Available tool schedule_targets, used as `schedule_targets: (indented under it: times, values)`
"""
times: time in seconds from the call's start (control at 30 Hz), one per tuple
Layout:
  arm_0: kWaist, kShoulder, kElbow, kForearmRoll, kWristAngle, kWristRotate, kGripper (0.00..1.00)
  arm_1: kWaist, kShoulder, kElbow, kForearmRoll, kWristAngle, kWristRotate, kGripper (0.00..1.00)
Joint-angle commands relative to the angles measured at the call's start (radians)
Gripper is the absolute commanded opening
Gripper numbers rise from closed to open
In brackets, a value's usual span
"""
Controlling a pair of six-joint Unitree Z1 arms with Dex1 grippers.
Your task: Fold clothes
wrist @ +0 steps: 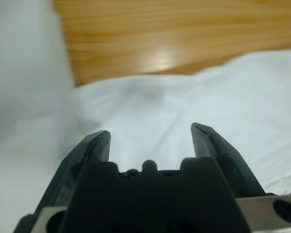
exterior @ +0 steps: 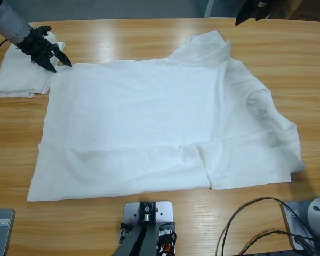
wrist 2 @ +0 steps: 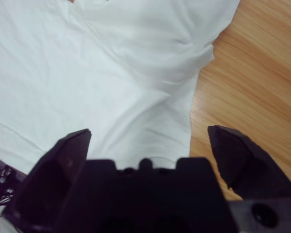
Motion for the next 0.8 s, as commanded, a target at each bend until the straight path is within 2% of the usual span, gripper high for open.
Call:
schedule_targets:
  times: [0.03, 0.2, 0.47, 0.8]
  values:
    - [-0.05, -0.048, 0.093, 0.009, -0.022, -0.027, 0.665, -0.009, 0.072, 0.029, 0.012, 0.018, 0.01, 0.982]
    - [-0.015, -0.066, 0.153, 0.002, -0.008, -0.055, 0.665, -0.01, 0.071, 0.029, 0.012, 0.02, 0.01, 0.982]
    - [0.027, -0.122, 0.216, -0.059, 0.034, -0.248, 0.678, -0.01, 0.075, 0.034, 0.012, 0.023, 0.01, 0.982]
    - [0.036, -0.081, 0.291, -0.125, 0.037, -0.288, 0.706, -0.01, 0.08, 0.039, 0.012, 0.023, 0.01, 0.982]
